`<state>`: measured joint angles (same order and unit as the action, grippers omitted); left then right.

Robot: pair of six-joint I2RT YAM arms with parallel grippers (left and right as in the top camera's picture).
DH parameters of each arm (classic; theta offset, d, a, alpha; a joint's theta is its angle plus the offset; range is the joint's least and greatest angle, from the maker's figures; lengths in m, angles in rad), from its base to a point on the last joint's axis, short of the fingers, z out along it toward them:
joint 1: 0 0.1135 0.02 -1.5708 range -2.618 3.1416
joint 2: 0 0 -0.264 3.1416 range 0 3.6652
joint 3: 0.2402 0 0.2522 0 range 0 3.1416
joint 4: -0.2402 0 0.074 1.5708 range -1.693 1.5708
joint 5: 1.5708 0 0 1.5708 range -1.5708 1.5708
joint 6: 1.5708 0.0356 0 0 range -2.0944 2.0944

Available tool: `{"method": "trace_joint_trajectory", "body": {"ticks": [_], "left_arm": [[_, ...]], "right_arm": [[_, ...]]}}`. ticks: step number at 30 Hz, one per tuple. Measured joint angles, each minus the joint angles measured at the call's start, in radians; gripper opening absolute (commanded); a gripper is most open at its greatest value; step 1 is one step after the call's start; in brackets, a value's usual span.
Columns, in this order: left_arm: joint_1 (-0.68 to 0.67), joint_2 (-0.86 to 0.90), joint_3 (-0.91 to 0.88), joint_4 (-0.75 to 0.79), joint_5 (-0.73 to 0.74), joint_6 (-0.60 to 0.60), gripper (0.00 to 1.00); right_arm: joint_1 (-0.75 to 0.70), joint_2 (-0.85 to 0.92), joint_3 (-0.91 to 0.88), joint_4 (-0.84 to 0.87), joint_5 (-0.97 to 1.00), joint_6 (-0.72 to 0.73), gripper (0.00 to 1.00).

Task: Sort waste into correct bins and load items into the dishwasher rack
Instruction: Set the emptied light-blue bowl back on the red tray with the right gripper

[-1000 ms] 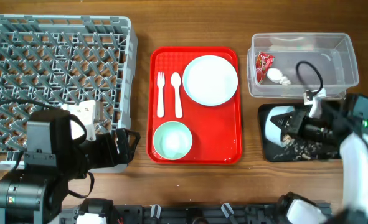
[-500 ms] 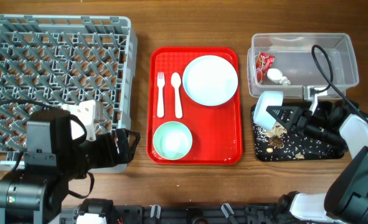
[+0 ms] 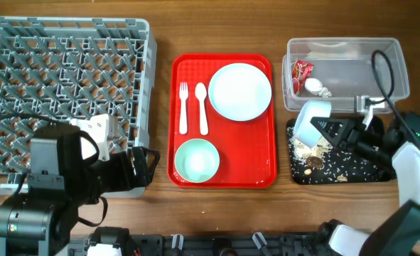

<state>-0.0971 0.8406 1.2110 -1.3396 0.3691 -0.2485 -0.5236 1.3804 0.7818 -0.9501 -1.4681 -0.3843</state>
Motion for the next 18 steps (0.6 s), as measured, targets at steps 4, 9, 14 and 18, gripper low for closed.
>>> {"method": "trace_joint_trajectory", "body": {"ticks": [4, 9, 14, 18], "left_arm": [[0.0, 0.0, 0.0, 0.001, 0.0, 0.0, 1.0], [0.0, 0.0, 0.0, 0.001, 0.0, 0.0, 1.0], [0.0, 0.0, 0.0, 0.001, 0.0, 0.0, 1.0], [0.0, 0.0, 0.0, 0.0, 0.0, 0.0, 1.0]], "right_arm": [[0.067, -0.208, 0.004, -0.044, 0.135, 0.153, 0.05], [0.479, -0.57, 0.024, -0.029, 0.6, 0.412, 0.04], [0.966, -0.537, 0.028, 0.103, 1.033, 0.65, 0.04], [1.164, -0.187, 0.04, 0.282, 1.234, 0.744, 0.04]]}}
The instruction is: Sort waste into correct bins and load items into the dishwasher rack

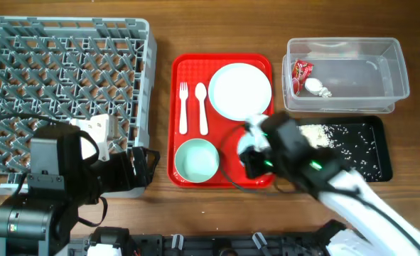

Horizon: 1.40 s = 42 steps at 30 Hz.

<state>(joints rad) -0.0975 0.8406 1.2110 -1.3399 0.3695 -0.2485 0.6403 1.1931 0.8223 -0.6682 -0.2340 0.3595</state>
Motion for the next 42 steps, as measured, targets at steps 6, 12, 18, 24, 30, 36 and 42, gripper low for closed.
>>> {"method": "trace_joint_trajectory", "body": {"ticks": [6, 12, 18, 24, 30, 36, 42], "left_arm": [[0.0, 0.0, 0.0, 0.001, 0.0, 0.0, 1.0], [0.0, 0.0, 0.0, 0.0, 0.0, 0.0, 1.0], [0.0, 0.0, 0.0, 0.0, 0.0, 0.0, 1.0], [0.0, 0.0, 0.0, 0.0, 0.0, 0.0, 1.0], [0.0, 0.0, 0.0, 0.001, 0.0, 0.0, 1.0], [0.0, 0.0, 0.0, -0.001, 0.0, 0.0, 1.0], [0.0, 0.0, 0.0, 0.0, 0.0, 0.0, 1.0]], "right_arm": [[0.027, 0.267, 0.018, 0.134, 0.121, 0.063, 0.43], [0.027, 0.043, 0.032, 0.078, 0.121, 0.039, 0.57], [0.028, -0.371, 0.208, -0.005, 0.172, -0.024, 1.0], [0.029, -0.539, 0.214, -0.283, 0.18, -0.029, 1.0], [-0.071, -0.677, 0.12, -0.192, 0.39, -0.112, 1.0], [-0.457, -1.096, -0.248, -0.026, 0.288, -0.264, 1.0], [-0.666, -1.177, -0.517, 0.313, 0.249, -0.317, 1.0]]}}
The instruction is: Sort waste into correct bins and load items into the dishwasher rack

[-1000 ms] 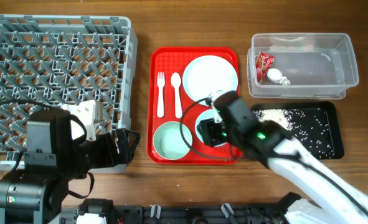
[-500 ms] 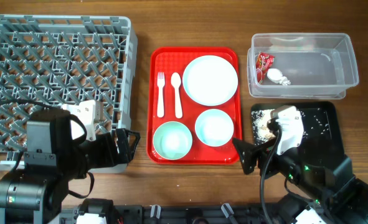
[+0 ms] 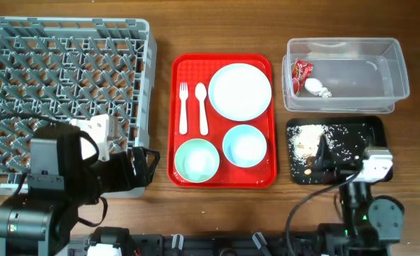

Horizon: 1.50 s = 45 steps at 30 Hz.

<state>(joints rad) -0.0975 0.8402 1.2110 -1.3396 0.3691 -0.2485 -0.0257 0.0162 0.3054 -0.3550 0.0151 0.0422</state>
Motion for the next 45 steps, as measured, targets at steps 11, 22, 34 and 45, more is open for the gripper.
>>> {"method": "trace_joint_trajectory", "body": {"ticks": [11, 22, 34, 45], "left_arm": [[0.0, 0.0, 0.0, 0.0, 0.0, 0.0, 1.0], [0.0, 0.0, 0.0, 0.001, 0.0, 0.0, 1.0], [-0.148, 0.166, 0.004, 0.108, -0.026, -0.222, 0.81], [-0.496, 0.774, -0.011, 0.209, -0.292, -0.426, 0.66]], "right_arm": [[-0.082, -0.003, -0.299, 0.359, -0.008, -0.004, 1.0], [-0.082, -0.003, -0.299, 0.359, -0.008, -0.003, 1.0], [-0.082, -0.003, -0.299, 0.359, -0.008, -0.003, 1.0], [-0.083, -0.003, -0.299, 0.359, -0.008, -0.003, 0.99]]}}
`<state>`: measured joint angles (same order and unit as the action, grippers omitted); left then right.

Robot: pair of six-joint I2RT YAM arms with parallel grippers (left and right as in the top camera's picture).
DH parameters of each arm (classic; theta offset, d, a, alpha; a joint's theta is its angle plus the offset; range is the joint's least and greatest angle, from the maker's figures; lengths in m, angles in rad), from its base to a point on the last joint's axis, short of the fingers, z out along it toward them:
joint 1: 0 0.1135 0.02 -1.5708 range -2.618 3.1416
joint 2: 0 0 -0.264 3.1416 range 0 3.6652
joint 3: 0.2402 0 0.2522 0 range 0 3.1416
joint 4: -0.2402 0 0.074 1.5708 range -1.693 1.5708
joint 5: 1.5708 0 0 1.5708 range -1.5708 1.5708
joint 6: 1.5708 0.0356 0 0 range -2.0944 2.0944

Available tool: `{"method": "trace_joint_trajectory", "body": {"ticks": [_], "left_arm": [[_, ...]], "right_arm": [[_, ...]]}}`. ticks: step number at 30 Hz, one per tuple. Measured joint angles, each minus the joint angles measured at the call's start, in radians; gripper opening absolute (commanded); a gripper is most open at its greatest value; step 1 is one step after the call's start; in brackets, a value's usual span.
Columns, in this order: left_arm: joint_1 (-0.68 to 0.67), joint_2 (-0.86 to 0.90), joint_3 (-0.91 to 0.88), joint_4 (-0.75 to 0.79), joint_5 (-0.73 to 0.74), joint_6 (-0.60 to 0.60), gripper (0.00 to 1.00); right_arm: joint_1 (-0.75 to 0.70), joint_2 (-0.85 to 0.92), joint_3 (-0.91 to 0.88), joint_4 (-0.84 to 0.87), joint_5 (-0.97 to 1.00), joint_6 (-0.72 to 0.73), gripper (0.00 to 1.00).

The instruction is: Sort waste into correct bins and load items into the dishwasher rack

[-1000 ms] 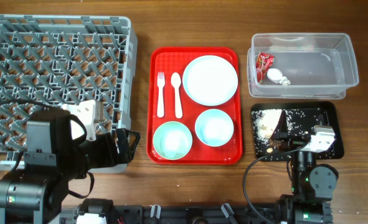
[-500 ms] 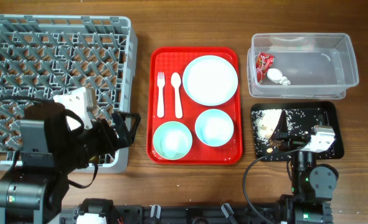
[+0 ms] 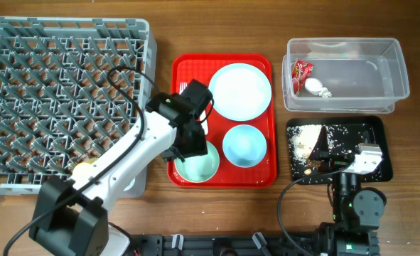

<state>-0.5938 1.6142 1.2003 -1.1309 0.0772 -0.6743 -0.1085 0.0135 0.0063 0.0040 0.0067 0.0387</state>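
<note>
My left gripper point(image 3: 190, 131) reaches from the lower left over the left side of the red tray point(image 3: 266, 179). It covers the fork and spoon and the upper edge of the mint bowl point(image 3: 201, 169); its jaws are hidden under the wrist. A white plate point(image 3: 239, 91) and a light blue bowl point(image 3: 245, 146) lie uncovered on the tray. The grey dishwasher rack point(image 3: 67, 43) stands at the left. My right gripper point(image 3: 325, 146) rests open and holds nothing, over the black tray point(image 3: 380, 139) with rice and food scraps point(image 3: 308, 139).
A clear plastic bin point(image 3: 359, 75) at the back right holds a red wrapper point(image 3: 302, 71) and a crumpled white scrap point(image 3: 315, 87). The left arm's white link crosses the rack's front right corner. Cables trail along the table's front edge.
The left arm was parked at the rack's front edge. Now it stretches over the red tray and covers the fork and spoon. The right arm has barely shifted by the black tray.
First my right gripper held the light blue bowl tilted over the black tray. Then the right arm was over the red tray's lower right. Later the bowl stood on the tray and the arm was back. Now the left gripper is over the cutlery.
</note>
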Motion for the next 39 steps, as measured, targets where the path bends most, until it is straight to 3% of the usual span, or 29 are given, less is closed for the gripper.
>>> {"method": "trace_joint_trajectory", "body": {"ticks": [2, 4, 7, 10, 13, 18, 22, 24, 26, 29, 32, 35, 39], "left_arm": [[0.0, 0.008, -0.051, 0.002, -0.06, -0.055, 0.64], [0.01, 0.011, -0.149, 0.06, -0.111, -0.098, 0.5], [0.047, 0.017, -0.206, 0.166, -0.133, -0.122, 0.38], [0.064, 0.017, -0.23, 0.224, -0.111, -0.102, 0.35], [0.064, 0.017, -0.235, 0.251, -0.09, -0.082, 0.04], [0.064, 0.01, -0.238, 0.225, -0.061, -0.06, 0.04], [0.064, -0.103, -0.079, -0.051, -0.154, -0.043, 0.04], [0.064, -0.168, 0.099, -0.237, -0.31, -0.042, 0.04], [0.064, -0.2, 0.196, -0.322, -0.441, -0.042, 0.04], [0.064, -0.201, 0.224, -0.427, -0.643, -0.041, 0.04], [0.101, -0.201, 0.224, -0.43, -0.833, -0.041, 0.04], [0.153, -0.197, 0.224, -0.337, -1.076, -0.04, 0.04], [0.234, -0.151, 0.224, -0.307, -1.239, -0.038, 0.04]], "right_arm": [[0.0, 0.0, 0.0, 0.0, 0.0, 0.0, 1.0], [0.0, 0.0, 0.0, 0.0, 0.0, 0.0, 1.0], [0.0, 0.0, 0.0, 0.0, 0.0, 0.0, 1.0], [0.0, 0.0, 0.0, 0.0, 0.0, 0.0, 0.99], [0.0, 0.0, 0.0, 0.0, 0.0, 0.0, 1.0], [0.0, 0.0, 0.0, 0.0, 0.0, 0.0, 1.0], [0.0, 0.0, 0.0, 0.0, 0.0, 0.0, 1.0], [0.0, 0.0, 0.0, -0.001, 0.0, 0.0, 1.0], [0.0, 0.0, 0.0, 0.0, 0.0, 0.0, 1.0], [0.0, 0.0, 0.0, 0.0, 0.0, -0.003, 1.0], [0.0, 0.0, 0.0, 0.0, 0.0, -0.003, 1.0], [0.0, 0.0, 0.0, 0.0, 0.0, -0.003, 1.0], [0.0, 0.0, 0.0, 0.0, 0.0, -0.003, 1.0]]}}
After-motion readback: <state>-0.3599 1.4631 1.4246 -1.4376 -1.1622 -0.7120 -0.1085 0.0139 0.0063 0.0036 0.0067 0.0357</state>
